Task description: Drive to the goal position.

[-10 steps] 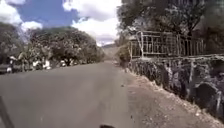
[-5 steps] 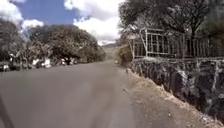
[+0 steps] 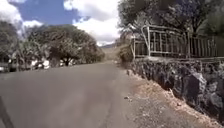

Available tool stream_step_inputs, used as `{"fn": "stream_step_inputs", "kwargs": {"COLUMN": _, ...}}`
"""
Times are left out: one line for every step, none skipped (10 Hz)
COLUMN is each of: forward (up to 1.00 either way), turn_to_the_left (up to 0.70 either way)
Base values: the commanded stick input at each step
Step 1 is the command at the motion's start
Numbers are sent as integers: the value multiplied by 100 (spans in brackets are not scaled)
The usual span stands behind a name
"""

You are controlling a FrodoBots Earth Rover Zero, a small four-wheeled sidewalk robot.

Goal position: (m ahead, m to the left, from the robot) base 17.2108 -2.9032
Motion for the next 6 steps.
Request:
{"fn": "stream_step_inputs", "kwargs": {"forward": 70, "turn_to_the_left": 0}}
{"fn": "stream_step_inputs", "kwargs": {"forward": 70, "turn_to_the_left": 0}}
{"fn": "stream_step_inputs", "kwargs": {"forward": 70, "turn_to_the_left": 0}}
{"fn": "stream_step_inputs", "kwargs": {"forward": 70, "turn_to_the_left": 0}}
{"fn": "stream_step_inputs", "kwargs": {"forward": 70, "turn_to_the_left": 0}}
{"fn": "stream_step_inputs", "kwargs": {"forward": 70, "turn_to_the_left": 0}}
